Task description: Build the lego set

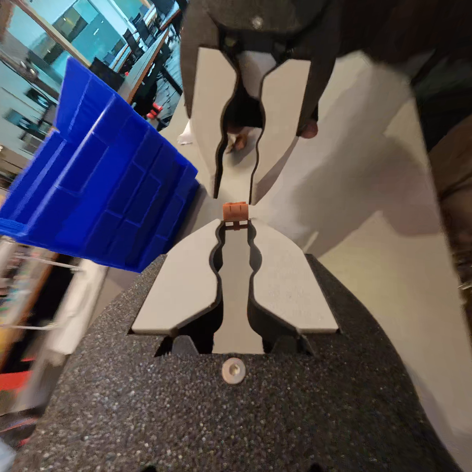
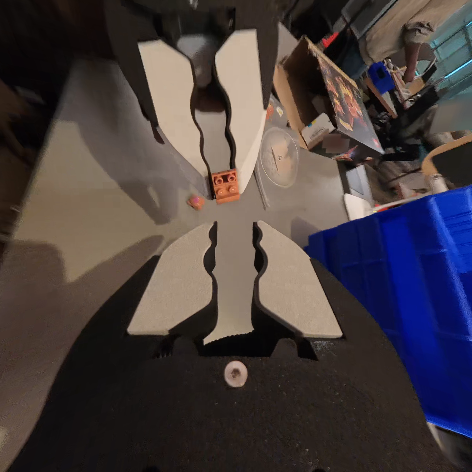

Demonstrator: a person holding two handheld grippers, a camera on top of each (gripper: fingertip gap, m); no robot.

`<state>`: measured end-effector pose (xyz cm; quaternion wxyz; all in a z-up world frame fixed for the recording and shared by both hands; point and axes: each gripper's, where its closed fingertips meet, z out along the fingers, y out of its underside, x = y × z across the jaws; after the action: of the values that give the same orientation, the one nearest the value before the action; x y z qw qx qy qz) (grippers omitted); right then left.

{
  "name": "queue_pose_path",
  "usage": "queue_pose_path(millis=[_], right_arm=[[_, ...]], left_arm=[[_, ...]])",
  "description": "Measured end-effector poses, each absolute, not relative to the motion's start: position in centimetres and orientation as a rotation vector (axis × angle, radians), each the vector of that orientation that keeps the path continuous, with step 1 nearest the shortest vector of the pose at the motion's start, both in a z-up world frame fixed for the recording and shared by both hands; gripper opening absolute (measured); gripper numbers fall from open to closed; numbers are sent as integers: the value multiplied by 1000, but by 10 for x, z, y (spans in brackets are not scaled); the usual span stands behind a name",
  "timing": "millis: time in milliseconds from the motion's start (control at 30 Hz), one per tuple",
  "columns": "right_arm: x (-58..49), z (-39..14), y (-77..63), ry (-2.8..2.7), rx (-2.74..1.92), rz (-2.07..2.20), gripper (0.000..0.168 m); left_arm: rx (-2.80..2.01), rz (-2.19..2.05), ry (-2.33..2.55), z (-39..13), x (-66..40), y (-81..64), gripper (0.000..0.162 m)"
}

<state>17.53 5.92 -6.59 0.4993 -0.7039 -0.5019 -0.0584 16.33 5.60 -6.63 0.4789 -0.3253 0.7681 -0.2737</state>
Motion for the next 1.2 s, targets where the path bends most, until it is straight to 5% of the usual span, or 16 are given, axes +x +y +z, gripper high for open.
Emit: queue_pose_path(millis=[400,1200], right_arm=[[184,-86,90,-1339,-1479,-752,21],[195,-86,96,-1135,-1362,-985,18]], left_arm=[[-456,-24,1860,-84,187,77,16],[-486,42,1659,-86,195,85,16]])
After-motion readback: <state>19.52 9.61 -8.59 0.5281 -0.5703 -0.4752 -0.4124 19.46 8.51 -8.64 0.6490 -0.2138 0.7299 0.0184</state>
